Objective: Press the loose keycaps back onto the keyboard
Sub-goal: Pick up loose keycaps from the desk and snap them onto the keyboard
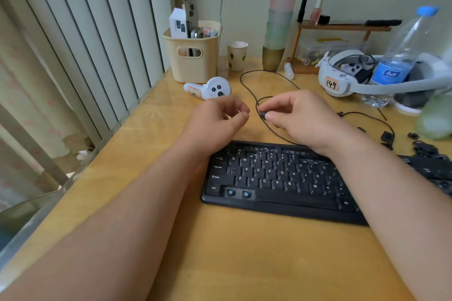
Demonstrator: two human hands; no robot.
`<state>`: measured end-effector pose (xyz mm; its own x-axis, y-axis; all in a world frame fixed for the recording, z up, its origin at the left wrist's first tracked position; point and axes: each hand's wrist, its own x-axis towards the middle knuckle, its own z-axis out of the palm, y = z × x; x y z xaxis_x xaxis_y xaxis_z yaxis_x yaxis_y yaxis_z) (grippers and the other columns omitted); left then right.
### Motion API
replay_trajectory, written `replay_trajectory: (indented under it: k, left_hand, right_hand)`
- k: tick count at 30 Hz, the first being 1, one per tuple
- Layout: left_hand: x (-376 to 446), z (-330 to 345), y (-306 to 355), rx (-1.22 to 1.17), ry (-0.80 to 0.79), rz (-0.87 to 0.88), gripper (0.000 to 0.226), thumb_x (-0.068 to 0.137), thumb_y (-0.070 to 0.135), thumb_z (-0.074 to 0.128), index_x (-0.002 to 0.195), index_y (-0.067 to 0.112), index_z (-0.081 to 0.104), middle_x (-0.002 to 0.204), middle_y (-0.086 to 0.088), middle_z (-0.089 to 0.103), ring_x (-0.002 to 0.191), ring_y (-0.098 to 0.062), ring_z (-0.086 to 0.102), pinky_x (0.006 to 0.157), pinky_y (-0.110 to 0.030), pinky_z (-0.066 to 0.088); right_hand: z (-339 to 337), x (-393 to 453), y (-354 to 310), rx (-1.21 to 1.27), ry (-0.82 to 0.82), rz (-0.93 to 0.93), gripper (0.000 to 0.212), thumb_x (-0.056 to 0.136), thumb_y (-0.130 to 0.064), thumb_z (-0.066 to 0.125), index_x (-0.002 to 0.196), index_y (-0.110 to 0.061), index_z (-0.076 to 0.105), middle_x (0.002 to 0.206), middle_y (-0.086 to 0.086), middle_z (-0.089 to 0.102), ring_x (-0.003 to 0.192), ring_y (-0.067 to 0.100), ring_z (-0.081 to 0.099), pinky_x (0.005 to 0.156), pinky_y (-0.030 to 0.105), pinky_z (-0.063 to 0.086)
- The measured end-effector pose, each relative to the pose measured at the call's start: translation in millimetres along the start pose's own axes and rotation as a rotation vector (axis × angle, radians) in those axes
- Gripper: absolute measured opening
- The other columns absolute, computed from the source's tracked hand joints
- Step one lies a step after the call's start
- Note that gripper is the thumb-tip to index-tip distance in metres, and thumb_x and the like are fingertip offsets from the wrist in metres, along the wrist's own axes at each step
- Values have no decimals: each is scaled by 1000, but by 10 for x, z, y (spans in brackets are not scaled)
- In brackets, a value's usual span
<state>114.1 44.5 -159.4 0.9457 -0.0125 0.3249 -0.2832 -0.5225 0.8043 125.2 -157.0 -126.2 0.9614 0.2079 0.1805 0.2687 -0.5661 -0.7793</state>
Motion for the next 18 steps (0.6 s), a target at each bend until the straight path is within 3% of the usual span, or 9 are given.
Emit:
replay_trajectory:
  k: [2, 5, 8, 18]
  left_hand:
    - [-28, 14, 64, -4, -12, 94, 9, 90, 34, 75, 97, 38, 73, 81, 24, 68, 77, -4, 62, 74, -23, 49]
    - [-80, 45, 139, -29, -32, 197, 19, 87, 31, 83, 102, 34, 71, 86, 20, 73, 80, -4, 65, 70, -12, 43]
    - [-118, 48, 157, -72, -37, 222, 19, 86, 29, 85, 100, 31, 72, 83, 19, 73, 77, 0, 63, 70, -7, 41]
    - [-139, 31, 152, -102, 10, 215, 20, 83, 32, 87, 97, 31, 73, 86, 11, 73, 77, -4, 63, 71, -12, 43]
  right_hand:
    - [-34, -44, -37, 506, -57, 123, 23, 97, 0, 66, 103, -19, 77, 90, 0, 76, 67, 5, 61, 67, 19, 47]
    - [-35, -115, -52, 850, -176, 263, 23, 96, 4, 62, 106, -12, 75, 98, 15, 73, 68, 11, 59, 64, 19, 50]
    - [-37, -139, -30, 914, -207, 309, 22, 98, 2, 59, 107, -12, 73, 91, 12, 74, 70, 12, 60, 65, 18, 50]
    - [-52, -164, -36, 897, -207, 315, 18, 97, 2, 61, 105, -9, 72, 86, 10, 74, 70, 13, 66, 62, 19, 53]
